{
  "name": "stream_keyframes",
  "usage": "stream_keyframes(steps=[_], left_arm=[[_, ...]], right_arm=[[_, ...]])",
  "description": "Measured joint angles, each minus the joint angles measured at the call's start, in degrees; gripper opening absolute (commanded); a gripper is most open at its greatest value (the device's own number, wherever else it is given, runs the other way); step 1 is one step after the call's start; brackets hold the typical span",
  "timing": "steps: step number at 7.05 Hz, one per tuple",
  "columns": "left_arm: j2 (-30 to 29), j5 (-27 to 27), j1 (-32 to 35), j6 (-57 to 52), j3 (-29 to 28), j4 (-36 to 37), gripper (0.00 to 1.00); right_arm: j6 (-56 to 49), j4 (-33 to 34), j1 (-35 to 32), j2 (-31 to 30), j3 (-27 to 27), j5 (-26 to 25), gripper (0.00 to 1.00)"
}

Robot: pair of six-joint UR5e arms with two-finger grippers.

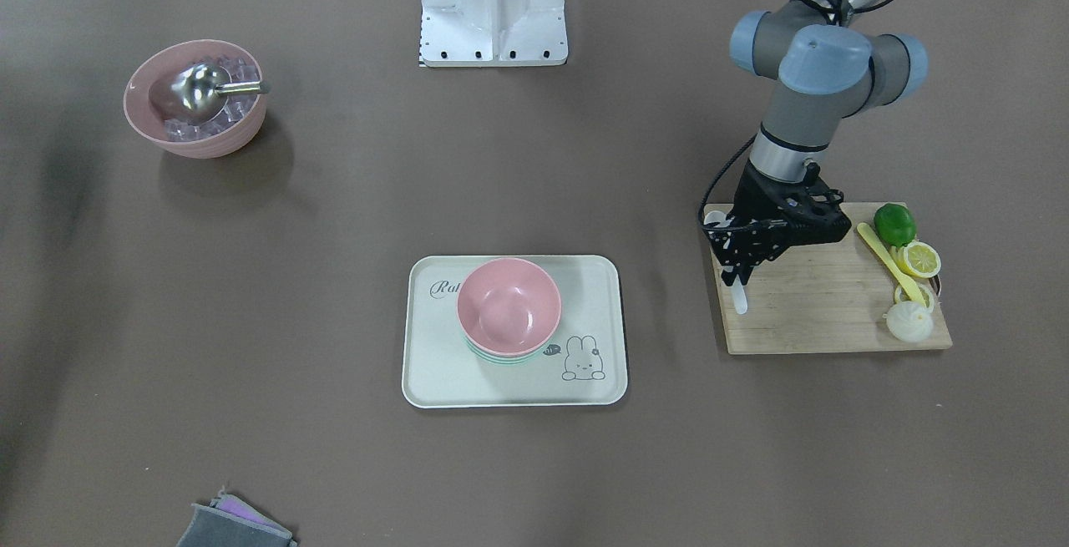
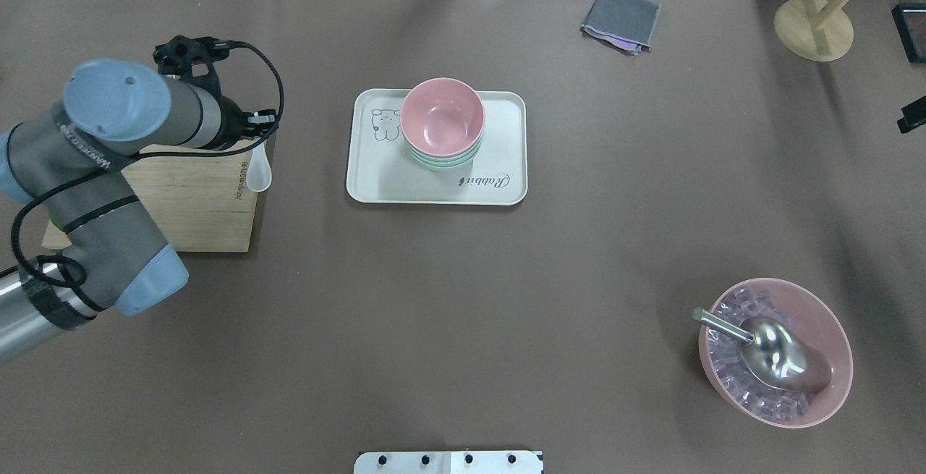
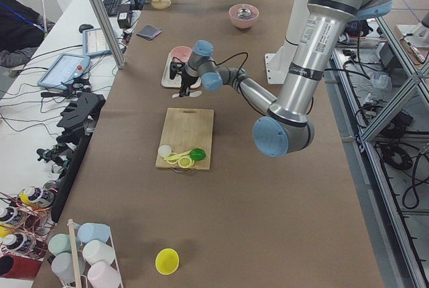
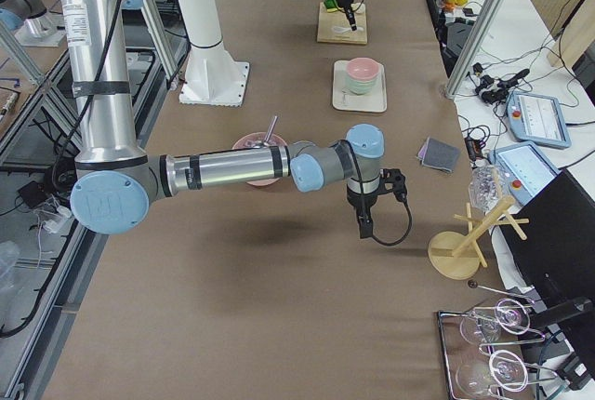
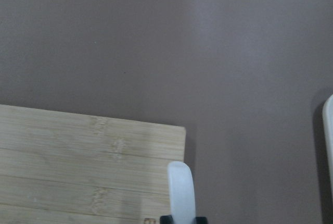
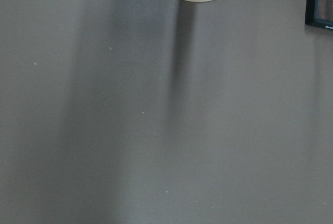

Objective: Stack pink bowl on green and place spoon
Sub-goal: 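Lift the white spoon with the left gripper and carry it to the pink bowl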

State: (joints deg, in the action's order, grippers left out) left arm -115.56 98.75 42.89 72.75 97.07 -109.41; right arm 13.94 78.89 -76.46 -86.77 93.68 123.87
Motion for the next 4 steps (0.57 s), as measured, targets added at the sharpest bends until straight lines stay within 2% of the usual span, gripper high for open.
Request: stream_keyframes(steps=[2, 4], left_arm=[[-9.2, -0.2, -0.2, 4.6, -1.3, 8.8, 0.00], [-20.2, -2.9, -1.9, 9.9, -11.1, 10.4, 0.00]], right_arm=[[-1.0, 0.0, -1.7, -1.1, -0.1, 2.6, 1.00], [-1.2, 0.0, -2.5, -1.7, -0.2, 4.2, 1.00]])
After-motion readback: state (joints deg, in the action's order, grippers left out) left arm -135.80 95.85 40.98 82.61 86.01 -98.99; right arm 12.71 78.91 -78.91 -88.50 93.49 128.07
